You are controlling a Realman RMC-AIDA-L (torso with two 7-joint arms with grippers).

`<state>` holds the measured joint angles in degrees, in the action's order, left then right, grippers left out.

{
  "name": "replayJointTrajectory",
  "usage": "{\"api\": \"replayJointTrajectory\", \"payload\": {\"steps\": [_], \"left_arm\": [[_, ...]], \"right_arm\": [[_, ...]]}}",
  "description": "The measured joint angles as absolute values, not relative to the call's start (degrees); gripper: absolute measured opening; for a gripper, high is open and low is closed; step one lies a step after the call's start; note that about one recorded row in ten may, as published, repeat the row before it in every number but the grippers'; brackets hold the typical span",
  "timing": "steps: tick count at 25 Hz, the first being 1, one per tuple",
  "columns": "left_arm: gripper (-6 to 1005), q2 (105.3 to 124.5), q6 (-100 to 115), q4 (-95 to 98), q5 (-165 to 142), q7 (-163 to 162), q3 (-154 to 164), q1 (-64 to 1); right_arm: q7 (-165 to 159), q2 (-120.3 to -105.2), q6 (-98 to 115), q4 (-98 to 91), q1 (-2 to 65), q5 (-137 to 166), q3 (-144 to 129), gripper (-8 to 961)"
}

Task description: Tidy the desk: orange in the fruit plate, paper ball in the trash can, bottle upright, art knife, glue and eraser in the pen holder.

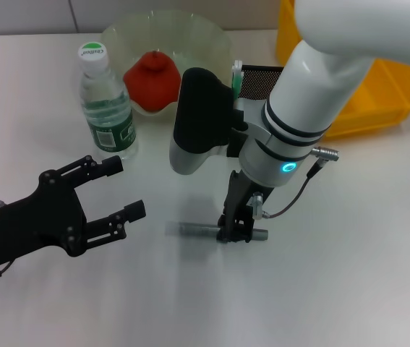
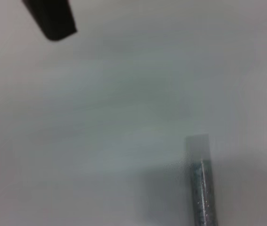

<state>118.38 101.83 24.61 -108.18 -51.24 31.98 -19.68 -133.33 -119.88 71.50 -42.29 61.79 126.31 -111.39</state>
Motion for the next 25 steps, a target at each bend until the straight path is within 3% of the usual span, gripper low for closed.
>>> {"api": "replayJointTrajectory", "payload": {"steps": [16, 25], "left_arm": [[783, 118.30, 101.41, 24.61, -108.19, -51.24, 31.73, -19.81], [783, 117.95, 101.09, 24.61, -108.13, -51.21, 29.48, -19.21]], "right_arm": [[-133.34, -119.84, 72.45, -44.05, 61.19, 126.46, -110.29, 142], [-122.03, -119.37, 76.42, -48.85, 53.65, 126.30, -89.04, 139]]}}
